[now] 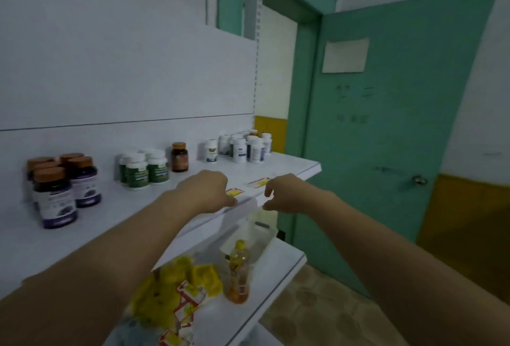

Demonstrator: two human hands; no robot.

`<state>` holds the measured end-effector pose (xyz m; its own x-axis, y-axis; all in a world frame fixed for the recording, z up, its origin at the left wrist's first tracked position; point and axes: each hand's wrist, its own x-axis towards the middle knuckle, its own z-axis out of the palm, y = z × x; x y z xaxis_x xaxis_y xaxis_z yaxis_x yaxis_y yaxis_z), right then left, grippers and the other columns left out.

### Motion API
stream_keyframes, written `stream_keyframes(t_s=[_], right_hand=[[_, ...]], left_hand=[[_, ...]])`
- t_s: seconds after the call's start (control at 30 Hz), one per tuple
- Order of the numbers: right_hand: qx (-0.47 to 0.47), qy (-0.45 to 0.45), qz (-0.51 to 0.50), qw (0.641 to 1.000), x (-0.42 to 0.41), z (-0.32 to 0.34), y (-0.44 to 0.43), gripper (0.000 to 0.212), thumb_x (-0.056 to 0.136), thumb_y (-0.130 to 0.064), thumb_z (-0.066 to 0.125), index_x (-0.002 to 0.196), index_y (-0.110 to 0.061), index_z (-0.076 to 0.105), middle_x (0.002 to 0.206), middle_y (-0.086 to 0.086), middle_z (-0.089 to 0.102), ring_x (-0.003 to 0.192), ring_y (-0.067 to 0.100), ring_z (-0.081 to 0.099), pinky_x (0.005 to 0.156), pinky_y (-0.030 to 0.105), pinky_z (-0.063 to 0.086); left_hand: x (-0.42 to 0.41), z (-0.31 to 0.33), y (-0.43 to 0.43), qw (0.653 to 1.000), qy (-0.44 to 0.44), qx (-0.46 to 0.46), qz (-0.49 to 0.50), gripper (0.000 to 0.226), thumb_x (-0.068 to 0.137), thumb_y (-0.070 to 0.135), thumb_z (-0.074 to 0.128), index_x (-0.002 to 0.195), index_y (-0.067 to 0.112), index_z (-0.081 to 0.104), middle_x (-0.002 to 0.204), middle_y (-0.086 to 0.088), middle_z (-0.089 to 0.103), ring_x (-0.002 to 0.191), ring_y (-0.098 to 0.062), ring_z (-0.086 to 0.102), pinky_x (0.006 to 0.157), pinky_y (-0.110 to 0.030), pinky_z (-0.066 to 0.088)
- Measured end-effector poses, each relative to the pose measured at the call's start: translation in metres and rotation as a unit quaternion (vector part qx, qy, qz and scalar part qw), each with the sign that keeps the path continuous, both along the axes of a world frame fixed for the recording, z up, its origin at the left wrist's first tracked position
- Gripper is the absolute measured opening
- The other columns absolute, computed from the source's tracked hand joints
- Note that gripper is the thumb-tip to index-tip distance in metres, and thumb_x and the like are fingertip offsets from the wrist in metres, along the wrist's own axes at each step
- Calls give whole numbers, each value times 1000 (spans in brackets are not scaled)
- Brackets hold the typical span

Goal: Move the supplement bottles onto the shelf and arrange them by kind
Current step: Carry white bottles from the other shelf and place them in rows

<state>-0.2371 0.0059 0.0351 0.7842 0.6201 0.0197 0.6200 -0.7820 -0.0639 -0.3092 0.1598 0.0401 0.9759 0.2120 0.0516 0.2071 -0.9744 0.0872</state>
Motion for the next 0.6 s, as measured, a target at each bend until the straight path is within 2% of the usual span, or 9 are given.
stream_keyframes(t_s=[0.2,0.33,0.47,0.6], right_hand=[[-9,9,-83,996,84,-10,-138,38,92,-27,56,120,-2,62,123,15,62,113,30,58,96,38,49],[-13,21,-121,992,137,-17,-200,36,91,-23,55,120,-1,61,120,15,63,113,31,57,95,37,50],[-18,33,-141,989,196,-31,-231,43,91,-29,56,128,-6,54,126,14,58,120,29,53,97,35,47],[-10,26,-146,989,265,-39,-233,48,91,-31,57,133,-9,49,131,13,55,123,28,50,99,34,45]], left_hand=[[108,-10,-127,999,8,-12,-51,47,88,49,55,119,14,55,117,-7,59,89,-19,51,79,-30,45],[170,-21,-184,996,29,-22,-79,42,87,48,56,107,12,57,95,-3,57,85,-18,52,71,-28,43],[232,-36,-208,995,28,-30,-94,51,88,47,55,120,8,57,112,-6,60,94,-20,53,84,-32,46],[292,-39,-204,996,-17,-25,-88,49,89,47,54,117,7,56,117,-12,59,105,-27,56,81,-31,44]])
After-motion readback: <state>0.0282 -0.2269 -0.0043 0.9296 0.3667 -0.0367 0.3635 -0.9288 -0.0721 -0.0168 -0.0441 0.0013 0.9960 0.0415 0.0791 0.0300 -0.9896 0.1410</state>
